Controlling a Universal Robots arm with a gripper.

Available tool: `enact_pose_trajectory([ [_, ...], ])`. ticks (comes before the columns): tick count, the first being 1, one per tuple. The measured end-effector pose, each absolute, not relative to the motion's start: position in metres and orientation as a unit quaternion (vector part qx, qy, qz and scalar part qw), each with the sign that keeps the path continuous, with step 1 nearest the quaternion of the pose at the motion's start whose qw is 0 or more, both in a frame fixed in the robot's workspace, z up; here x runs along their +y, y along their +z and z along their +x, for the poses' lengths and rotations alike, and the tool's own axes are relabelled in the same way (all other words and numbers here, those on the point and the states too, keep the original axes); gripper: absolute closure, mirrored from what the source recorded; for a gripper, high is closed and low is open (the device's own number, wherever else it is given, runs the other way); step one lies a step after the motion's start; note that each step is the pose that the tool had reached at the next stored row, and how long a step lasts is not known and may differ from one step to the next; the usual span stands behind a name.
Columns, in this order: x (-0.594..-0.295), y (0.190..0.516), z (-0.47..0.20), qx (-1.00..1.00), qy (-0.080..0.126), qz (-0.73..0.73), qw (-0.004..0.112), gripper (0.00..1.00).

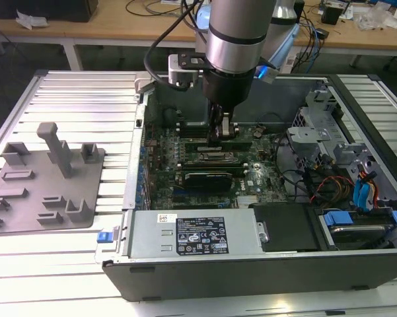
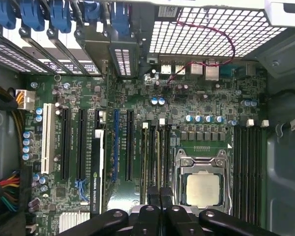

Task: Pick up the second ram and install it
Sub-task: 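Insert the second ram into the second slot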

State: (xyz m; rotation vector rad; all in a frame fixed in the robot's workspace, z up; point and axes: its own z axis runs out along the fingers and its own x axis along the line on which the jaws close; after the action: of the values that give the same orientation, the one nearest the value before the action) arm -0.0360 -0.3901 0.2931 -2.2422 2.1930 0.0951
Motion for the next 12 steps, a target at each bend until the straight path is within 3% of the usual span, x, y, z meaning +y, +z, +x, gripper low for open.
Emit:
enact_pose_trajectory([
  [12,-0.3901,0.2892,-0.0360,0.699,0.030,-0.715,0.002,0.91],
])
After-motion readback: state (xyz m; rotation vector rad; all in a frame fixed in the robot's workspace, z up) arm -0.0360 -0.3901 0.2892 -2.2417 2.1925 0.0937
